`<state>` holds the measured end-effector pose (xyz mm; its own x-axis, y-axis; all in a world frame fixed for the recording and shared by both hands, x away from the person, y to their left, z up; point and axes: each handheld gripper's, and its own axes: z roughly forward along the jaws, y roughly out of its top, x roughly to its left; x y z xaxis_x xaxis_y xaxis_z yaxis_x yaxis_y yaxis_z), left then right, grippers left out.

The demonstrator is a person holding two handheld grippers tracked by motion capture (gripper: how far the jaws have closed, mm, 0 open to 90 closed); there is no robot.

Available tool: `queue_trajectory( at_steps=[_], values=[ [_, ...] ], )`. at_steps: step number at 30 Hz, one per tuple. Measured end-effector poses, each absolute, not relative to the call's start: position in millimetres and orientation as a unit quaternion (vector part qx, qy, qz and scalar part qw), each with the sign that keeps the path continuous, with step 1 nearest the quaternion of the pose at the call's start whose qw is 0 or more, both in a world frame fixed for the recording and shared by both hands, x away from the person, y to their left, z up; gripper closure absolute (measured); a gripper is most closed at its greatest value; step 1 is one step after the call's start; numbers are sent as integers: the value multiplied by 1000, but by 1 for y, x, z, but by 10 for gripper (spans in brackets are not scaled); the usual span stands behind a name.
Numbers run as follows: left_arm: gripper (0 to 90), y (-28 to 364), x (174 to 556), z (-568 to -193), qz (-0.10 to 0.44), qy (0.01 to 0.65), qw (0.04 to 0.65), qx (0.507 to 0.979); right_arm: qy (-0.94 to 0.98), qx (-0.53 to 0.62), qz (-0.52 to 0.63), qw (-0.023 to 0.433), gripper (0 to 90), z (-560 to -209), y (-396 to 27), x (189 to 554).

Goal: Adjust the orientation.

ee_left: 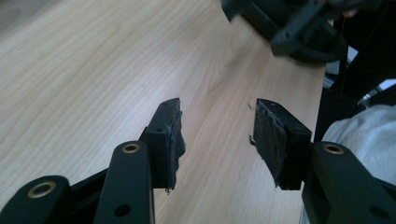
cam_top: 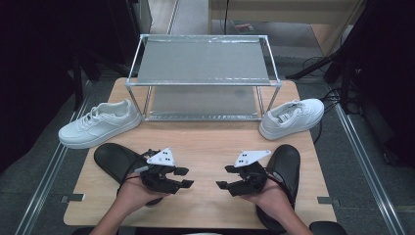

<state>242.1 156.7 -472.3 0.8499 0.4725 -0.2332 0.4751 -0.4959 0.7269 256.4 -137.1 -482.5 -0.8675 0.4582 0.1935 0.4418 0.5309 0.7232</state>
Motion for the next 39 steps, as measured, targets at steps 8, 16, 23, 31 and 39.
queue_trajectory(
  at_steps=[8, 16, 23, 31, 39],
  values=[
    [539, 161, 246, -470, -7, 282, 399, 873, 872, 259, 415, -1, 482, -482, -135, 253],
    [474, 168, 251, -469, 1, 288, 390, 875, 876, 247, 414, 28, 451, -480, -140, 251],
    [497, 176, 256, -463, -2, 293, 395, 870, 862, 260, 434, 27, 462, -475, -148, 253],
    [452, 183, 259, -462, -12, 296, 389, 872, 861, 256, 438, 37, 462, -474, -148, 255],
    [448, 207, 260, -456, 16, 314, 377, 871, 868, 246, 428, 54, 454, -476, -147, 255]
  ],
)
